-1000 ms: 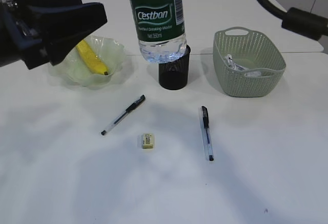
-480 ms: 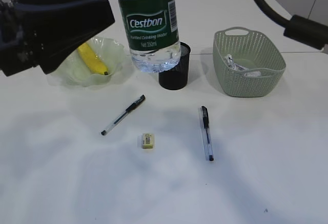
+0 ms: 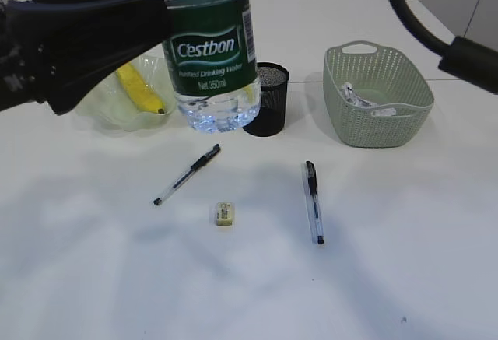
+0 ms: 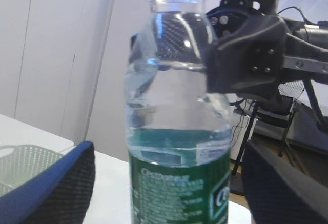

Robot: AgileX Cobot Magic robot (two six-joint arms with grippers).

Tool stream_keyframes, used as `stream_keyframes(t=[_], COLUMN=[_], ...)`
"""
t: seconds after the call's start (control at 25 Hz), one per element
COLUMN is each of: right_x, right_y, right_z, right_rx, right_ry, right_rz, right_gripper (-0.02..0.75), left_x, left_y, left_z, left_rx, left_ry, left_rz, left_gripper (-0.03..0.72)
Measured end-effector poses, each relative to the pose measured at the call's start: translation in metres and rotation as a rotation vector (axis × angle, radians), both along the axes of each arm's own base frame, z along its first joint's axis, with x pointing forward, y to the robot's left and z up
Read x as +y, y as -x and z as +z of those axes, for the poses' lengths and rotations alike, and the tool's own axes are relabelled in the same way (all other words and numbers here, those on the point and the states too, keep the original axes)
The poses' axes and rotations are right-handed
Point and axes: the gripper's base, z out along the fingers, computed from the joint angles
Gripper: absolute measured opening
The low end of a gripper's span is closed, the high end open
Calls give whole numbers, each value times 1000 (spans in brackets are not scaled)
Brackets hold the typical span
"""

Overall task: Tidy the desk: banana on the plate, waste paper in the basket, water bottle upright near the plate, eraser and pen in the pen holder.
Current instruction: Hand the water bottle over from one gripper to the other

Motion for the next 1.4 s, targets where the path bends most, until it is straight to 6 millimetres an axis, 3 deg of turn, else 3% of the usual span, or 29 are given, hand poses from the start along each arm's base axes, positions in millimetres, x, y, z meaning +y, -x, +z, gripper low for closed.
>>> stream_keyframes(t=[0.72, 1.12, 1.4], right_x=[2, 2, 2], right_y=[7, 7, 7], right_z=[2, 2, 1], right_rx=[9, -2, -9], right_ry=[-20, -18, -4], right_rz=[80, 81, 83], right_gripper=[344, 344, 344], left_x=[-5, -33, -38], left_y=[-1, -13, -21], left_z=[0, -5, 10], left_rx=[61, 108, 60], left_ry=[-29, -28, -2], left_rz=[-79, -175, -173], left_gripper=[635, 613, 605])
